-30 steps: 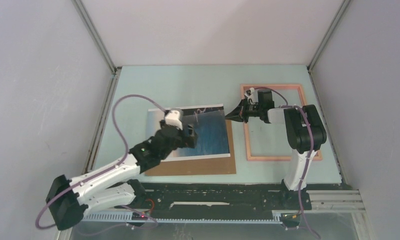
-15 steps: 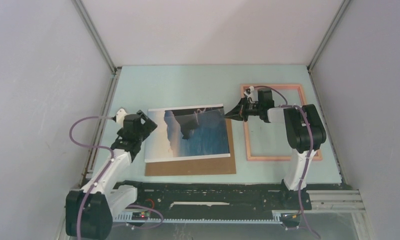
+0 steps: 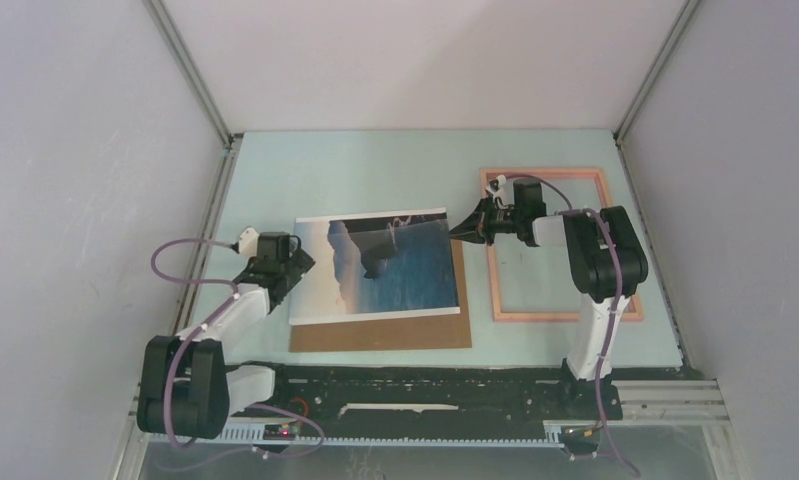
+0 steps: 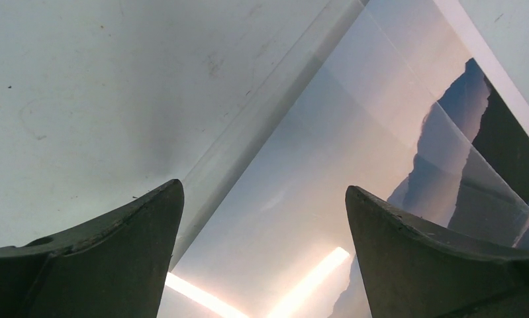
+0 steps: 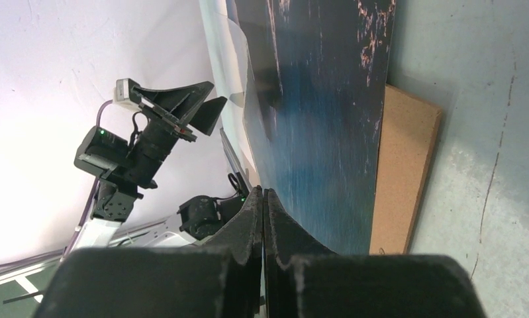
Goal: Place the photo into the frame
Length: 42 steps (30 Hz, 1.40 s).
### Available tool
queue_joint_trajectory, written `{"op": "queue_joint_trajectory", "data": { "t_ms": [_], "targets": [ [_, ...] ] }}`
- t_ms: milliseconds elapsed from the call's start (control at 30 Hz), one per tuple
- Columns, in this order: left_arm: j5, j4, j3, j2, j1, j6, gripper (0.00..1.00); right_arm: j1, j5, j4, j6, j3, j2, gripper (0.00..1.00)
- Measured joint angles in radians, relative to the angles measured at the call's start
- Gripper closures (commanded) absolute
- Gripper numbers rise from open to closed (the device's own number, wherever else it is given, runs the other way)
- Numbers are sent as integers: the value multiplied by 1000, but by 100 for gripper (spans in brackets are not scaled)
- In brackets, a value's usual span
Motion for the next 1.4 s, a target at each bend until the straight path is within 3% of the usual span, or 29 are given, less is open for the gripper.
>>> {"op": "queue_joint_trajectory", "data": {
  "t_ms": [400,733,1000,1067,1300,1400],
  "targets": [
    [88,55,-27,6,17,-45,0,2,-4,6,-2,0,4,99],
    [158,216,-66,39,60,-88,1,24,16,-10,-28,0,4,70],
    [177,274,-85,39,64,-90,1,45,36,-33,-74,1,4,65],
    [182,280,-86,39,64,-89,1,53,40,-40,-95,2,4,66],
    [212,294,-90,34,64,-61,0,55,61,-98,-177,2,4,90],
    [235,277,-96,-11,57,-25,0,52,52,-90,-175,2,4,96]
  ]
}}
